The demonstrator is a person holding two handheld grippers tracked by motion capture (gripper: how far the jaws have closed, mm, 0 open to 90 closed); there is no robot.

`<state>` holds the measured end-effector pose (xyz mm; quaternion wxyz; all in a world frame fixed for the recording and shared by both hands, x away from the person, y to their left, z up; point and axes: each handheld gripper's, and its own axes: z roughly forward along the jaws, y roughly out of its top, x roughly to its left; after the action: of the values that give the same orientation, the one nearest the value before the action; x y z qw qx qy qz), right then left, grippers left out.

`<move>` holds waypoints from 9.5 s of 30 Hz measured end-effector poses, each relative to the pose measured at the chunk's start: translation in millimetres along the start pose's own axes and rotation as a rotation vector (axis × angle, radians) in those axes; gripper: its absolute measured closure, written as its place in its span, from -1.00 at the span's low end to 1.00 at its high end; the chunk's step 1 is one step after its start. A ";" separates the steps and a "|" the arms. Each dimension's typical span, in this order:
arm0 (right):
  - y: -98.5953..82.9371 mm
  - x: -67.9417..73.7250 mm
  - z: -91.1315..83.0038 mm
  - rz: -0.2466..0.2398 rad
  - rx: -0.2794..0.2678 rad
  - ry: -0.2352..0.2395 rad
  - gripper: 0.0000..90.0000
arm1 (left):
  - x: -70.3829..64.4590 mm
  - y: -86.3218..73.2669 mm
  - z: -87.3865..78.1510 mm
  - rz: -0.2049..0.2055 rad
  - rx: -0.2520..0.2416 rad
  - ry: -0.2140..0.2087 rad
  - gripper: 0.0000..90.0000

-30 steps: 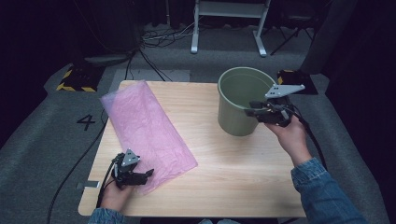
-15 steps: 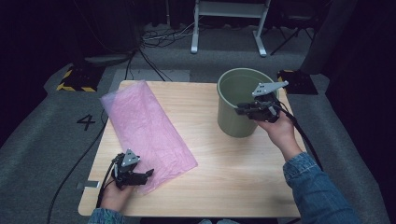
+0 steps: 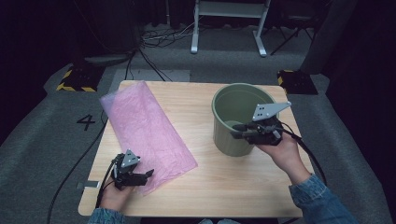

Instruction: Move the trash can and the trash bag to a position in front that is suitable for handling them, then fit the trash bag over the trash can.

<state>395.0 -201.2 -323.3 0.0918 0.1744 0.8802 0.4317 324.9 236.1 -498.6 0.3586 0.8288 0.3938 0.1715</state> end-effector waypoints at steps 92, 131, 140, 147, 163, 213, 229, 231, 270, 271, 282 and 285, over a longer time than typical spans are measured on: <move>-222.7 -20.1 -28.8 0.370 0.063 -0.351 -0.09 | 19.6 -22.3 -34.0 -0.179 0.002 0.154 -0.36; -236.1 -12.8 -11.0 0.323 0.060 -0.378 -0.32 | 111.8 37.1 17.6 -0.382 0.231 0.230 -0.53; -236.1 -12.8 -11.1 0.323 0.060 -0.378 -0.32 | 97.3 45.5 29.1 -0.281 0.200 0.217 -0.23; -236.1 -12.8 -11.0 0.323 0.061 -0.378 -0.32 | 91.6 49.1 34.4 -0.262 0.132 0.134 0.90; -235.9 -12.6 -10.8 0.320 0.063 -0.375 -0.35 | 73.9 63.2 -13.4 -0.184 -0.316 -0.023 0.97; -234.9 -10.4 -9.5 0.302 0.063 -0.350 -0.34 | 34.6 176.0 -128.9 0.140 -0.525 -0.189 0.98; -234.9 -10.3 -9.5 0.302 0.062 -0.351 -0.34 | 47.2 212.0 -143.5 0.200 -0.530 -0.311 0.98; -234.9 -10.4 -9.5 0.301 0.063 -0.350 -0.34 | 45.0 216.4 -145.5 0.210 -0.529 -0.321 0.98; -234.9 -10.4 -9.5 0.301 0.062 -0.352 -0.34 | -30.3 279.8 -195.2 0.363 -0.629 -0.487 0.97; -234.9 -10.4 -9.5 0.301 0.062 -0.352 -0.35 | -32.3 280.2 -193.6 0.360 -0.625 -0.493 0.97; -234.9 -10.4 -9.5 0.301 0.062 -0.352 -0.35 | -54.9 291.4 -169.2 0.376 -0.603 -0.564 0.97; -234.8 -10.3 -9.5 0.301 0.063 -0.351 -0.35 | -60.9 295.5 -162.7 0.379 -0.605 -0.584 0.97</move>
<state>348.1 -345.1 -503.4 0.1727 0.3787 0.8279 0.3760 350.9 135.8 -171.9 0.6426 0.7580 0.0498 0.1005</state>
